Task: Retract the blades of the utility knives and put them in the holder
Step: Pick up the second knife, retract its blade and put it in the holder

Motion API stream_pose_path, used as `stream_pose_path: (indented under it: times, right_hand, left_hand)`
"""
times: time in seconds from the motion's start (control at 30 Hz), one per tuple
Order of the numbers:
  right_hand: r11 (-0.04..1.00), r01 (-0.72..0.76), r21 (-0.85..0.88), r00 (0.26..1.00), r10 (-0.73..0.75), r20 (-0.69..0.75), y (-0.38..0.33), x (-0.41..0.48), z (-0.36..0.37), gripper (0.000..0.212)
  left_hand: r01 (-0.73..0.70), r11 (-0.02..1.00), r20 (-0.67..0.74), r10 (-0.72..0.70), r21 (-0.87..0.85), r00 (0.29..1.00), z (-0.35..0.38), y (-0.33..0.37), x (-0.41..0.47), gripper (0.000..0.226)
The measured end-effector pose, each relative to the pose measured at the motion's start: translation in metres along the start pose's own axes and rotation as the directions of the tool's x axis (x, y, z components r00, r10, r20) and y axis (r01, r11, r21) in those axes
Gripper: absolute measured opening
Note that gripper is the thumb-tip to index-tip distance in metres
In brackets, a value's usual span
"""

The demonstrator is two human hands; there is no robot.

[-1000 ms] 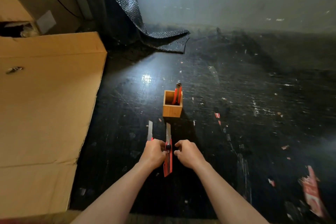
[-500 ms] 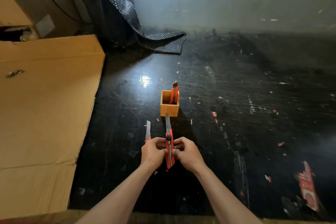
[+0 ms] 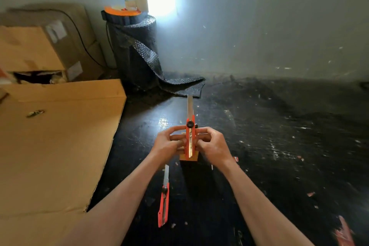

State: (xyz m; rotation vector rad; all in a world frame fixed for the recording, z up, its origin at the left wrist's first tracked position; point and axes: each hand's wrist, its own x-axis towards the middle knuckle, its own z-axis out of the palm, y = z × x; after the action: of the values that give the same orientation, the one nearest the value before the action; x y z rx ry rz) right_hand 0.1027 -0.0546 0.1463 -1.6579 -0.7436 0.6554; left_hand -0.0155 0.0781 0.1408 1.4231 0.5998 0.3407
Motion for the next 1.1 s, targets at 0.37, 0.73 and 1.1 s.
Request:
stream_pose_path:
  times: [0.37, 0.73, 1.1]
  right_hand:
    - [0.974, 0.171, -0.148, 0.978, -0.187, -0.096, -0.08, 0.038, -0.012, 0.039]
    - [0.83, 0.327, -0.452, 0.909, -0.407, -0.09, -0.127, 0.057, -0.024, 0.025]
    - [0.848, 0.308, -0.432, 0.937, -0.349, -0.018, -0.114, 0.043, -0.022, 0.022]
  left_hand:
    - [-0.206, 0.978, -0.047, 0.205, -0.024, 0.978, -0.002, 0.089, 0.015, 0.046]
    - [-0.268, 0.963, -0.027, 0.267, -0.036, 0.963, 0.002, 0.122, 0.022, 0.046]
    - [-0.192, 0.967, -0.051, 0.186, -0.166, 0.981, -0.002, 0.119, 0.029, 0.046]
